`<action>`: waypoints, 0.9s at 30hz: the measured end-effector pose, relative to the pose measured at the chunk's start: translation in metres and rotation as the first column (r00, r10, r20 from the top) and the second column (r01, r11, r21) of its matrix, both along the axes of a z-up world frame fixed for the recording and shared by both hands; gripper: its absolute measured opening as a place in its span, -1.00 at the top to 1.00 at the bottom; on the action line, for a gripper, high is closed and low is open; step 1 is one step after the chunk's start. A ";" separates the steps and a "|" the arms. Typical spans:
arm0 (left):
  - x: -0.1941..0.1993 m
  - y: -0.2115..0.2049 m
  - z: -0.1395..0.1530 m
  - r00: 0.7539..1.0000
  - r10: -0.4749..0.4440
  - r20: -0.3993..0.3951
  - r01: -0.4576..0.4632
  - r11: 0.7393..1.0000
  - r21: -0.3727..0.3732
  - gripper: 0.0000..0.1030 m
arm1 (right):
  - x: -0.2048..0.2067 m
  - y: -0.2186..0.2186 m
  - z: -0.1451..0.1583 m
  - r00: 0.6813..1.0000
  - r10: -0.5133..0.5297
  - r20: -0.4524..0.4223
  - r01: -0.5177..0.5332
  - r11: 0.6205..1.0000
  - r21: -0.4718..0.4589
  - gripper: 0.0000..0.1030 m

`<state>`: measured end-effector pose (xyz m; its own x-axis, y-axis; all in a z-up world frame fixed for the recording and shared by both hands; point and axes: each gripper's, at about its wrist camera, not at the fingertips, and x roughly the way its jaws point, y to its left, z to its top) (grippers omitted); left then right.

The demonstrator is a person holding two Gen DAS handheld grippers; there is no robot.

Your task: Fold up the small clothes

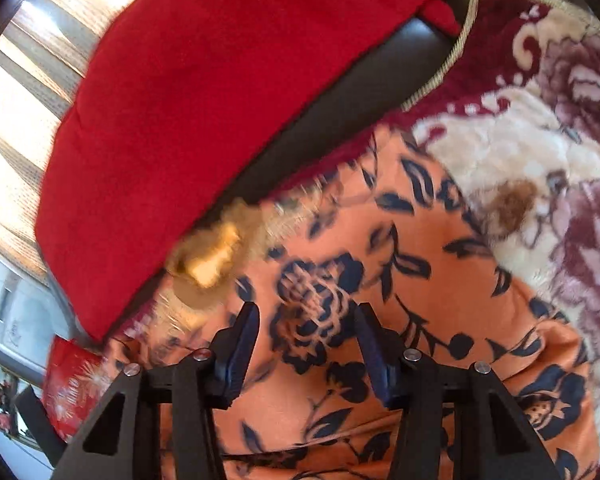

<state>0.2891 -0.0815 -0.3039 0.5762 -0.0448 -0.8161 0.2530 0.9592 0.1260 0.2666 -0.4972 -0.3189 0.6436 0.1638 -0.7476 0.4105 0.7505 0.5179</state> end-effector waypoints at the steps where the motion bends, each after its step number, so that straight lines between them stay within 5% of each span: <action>1: 0.003 -0.001 -0.009 0.999 0.000 -0.038 0.000 1.000 0.000 -1.00 | 0.001 0.001 -0.009 0.999 0.002 -0.035 -0.001 1.000 0.005 -0.04; 11: -0.021 0.001 0.010 0.999 -0.008 0.042 0.009 0.999 -0.044 -1.00 | -0.035 0.014 0.017 0.999 0.025 0.039 -0.022 0.998 -0.067 -0.03; 15: -0.024 -0.001 -0.010 0.997 0.002 -0.071 -0.002 1.000 0.014 -1.00 | -0.041 0.018 0.015 0.999 0.047 0.018 -0.046 0.998 -0.052 -0.05; 17: -0.028 0.007 -0.010 0.996 0.013 -0.090 -0.016 0.999 -0.031 -1.00 | -0.039 0.021 0.000 0.996 0.072 -0.055 -0.074 0.997 -0.029 -0.07; 19: -0.039 0.018 0.010 0.998 0.009 -0.062 -0.013 0.998 -0.062 -1.00 | -0.044 0.023 0.008 0.997 0.072 -0.036 -0.074 0.996 -0.057 -0.06; 22: -0.059 0.044 0.038 0.998 0.038 0.046 -0.035 0.997 -0.063 -1.00 | -0.062 0.022 0.018 0.998 0.062 0.011 -0.062 0.998 -0.025 -0.06; 27: -0.065 0.126 0.070 0.973 0.223 0.053 -0.207 0.955 -0.211 -1.00 | -0.084 0.034 0.044 0.988 0.084 0.132 -0.083 0.996 -0.018 -0.09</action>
